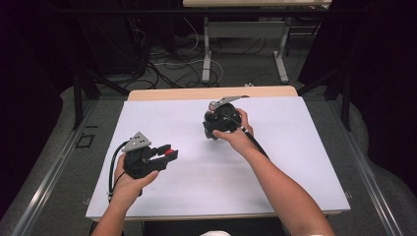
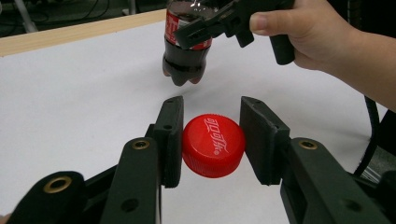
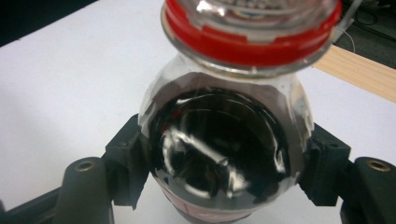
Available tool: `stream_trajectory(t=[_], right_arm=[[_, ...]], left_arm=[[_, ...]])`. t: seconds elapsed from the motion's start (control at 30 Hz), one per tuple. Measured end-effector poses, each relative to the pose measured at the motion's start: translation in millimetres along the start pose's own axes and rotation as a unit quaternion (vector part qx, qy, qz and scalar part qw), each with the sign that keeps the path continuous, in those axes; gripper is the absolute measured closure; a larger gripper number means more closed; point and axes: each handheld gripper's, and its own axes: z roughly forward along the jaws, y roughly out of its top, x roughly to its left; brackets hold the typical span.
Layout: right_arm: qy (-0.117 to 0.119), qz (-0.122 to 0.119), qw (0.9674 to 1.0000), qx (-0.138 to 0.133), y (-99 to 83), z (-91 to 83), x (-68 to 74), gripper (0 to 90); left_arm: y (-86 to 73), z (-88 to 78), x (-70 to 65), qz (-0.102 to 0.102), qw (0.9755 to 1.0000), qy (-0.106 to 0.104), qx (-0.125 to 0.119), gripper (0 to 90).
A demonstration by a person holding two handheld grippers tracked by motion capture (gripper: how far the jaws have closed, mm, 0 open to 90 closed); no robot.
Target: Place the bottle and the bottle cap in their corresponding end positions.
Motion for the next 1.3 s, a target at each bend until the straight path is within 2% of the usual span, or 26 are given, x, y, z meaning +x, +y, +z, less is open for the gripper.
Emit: stream_trajectory(t=[0.17, 0.3, 0.6, 0.7, 0.87, 0.93, 1.23, 1.3], right_arm=[[-0.004, 0.01, 0.9999, 0.011, -5.1, 13.6, -4.6, 29.9], [-0.009, 0.004, 0.9999, 0.008, -9.5, 19.4, -6.0, 29.8], [-0.011, 0.009, 0.9997, 0.02, -17.9, 20.6, -4.8, 29.7], [-0.008, 0.012, 0.9998, 0.013, -22.1, 20.3, -4.0, 29.7], [-0.008, 0.011, 0.9996, 0.025, -30.5, 18.6, -5.7, 29.6], [-0.008, 0.013, 0.9999, 0.007, -33.9, 19.4, -5.7, 29.6], [-0.011, 0.001, 0.9999, 0.004, -36.4, 19.9, -3.4, 28.1], [-0.015, -0.003, 0.9999, 0.002, -37.4, 21.0, -3.3, 24.9]], left_arm=[[-0.4, -2.4, 2.3, -0.005, 1.0, 0.002, 0.0, 61.7], [-1.6, -2.8, 4.0, -0.008, 1.0, 0.004, 0.0, 61.7], [-3.3, -3.7, 4.7, -0.008, 0.9999, 0.006, 0.002, 61.7], [-1.9, -3.7, 5.2, -0.007, 0.9999, 0.007, 0.0, 61.7], [-0.4, -1.5, 5.1, -0.006, 1.0, 0.005, 0.001, 61.7], [-0.6, -0.4, 5.0, -0.007, 1.0, 0.004, 0.0, 61.7], [-1.4, 1.9, 4.1, -0.009, 1.0, 0.004, 0.001, 61.7], [-1.8, 2.4, 4.2, -0.009, 0.9999, 0.004, 0.002, 61.7]])
